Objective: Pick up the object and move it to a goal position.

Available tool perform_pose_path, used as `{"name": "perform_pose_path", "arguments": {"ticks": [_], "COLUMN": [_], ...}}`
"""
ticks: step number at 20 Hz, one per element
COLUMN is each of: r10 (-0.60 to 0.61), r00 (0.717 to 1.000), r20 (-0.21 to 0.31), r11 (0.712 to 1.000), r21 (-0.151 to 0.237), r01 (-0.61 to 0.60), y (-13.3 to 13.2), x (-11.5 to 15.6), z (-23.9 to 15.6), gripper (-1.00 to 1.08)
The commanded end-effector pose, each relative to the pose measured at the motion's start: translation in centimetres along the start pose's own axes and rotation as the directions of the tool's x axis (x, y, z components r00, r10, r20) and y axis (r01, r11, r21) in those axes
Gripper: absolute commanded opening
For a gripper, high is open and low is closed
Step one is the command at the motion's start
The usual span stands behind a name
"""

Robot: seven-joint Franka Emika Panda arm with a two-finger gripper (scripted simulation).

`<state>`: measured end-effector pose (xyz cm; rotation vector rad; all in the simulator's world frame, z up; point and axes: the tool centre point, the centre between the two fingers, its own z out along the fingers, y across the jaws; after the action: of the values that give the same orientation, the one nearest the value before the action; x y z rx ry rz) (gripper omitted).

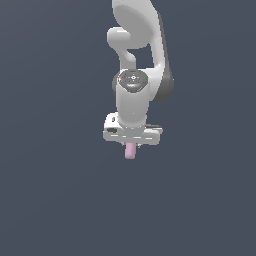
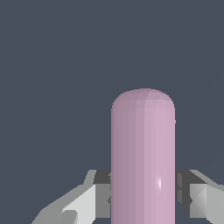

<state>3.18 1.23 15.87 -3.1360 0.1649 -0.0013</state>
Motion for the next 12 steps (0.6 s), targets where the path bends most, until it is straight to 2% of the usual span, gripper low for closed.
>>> {"name": "perform_pose_path", "arguments": {"ticks": [1, 12], "r10": [0.000, 0.000], "r00": [1.000, 1.000], "r20": [0.001, 0.001], "r11": [1.000, 1.000], "r21": [0.000, 0.000], "r01": [0.000, 0.000], "y": [1.1, 4.7], "x": [1.2, 5.8], "z": [-2.3, -10.3], "gripper": [-1.00, -1.00]}}
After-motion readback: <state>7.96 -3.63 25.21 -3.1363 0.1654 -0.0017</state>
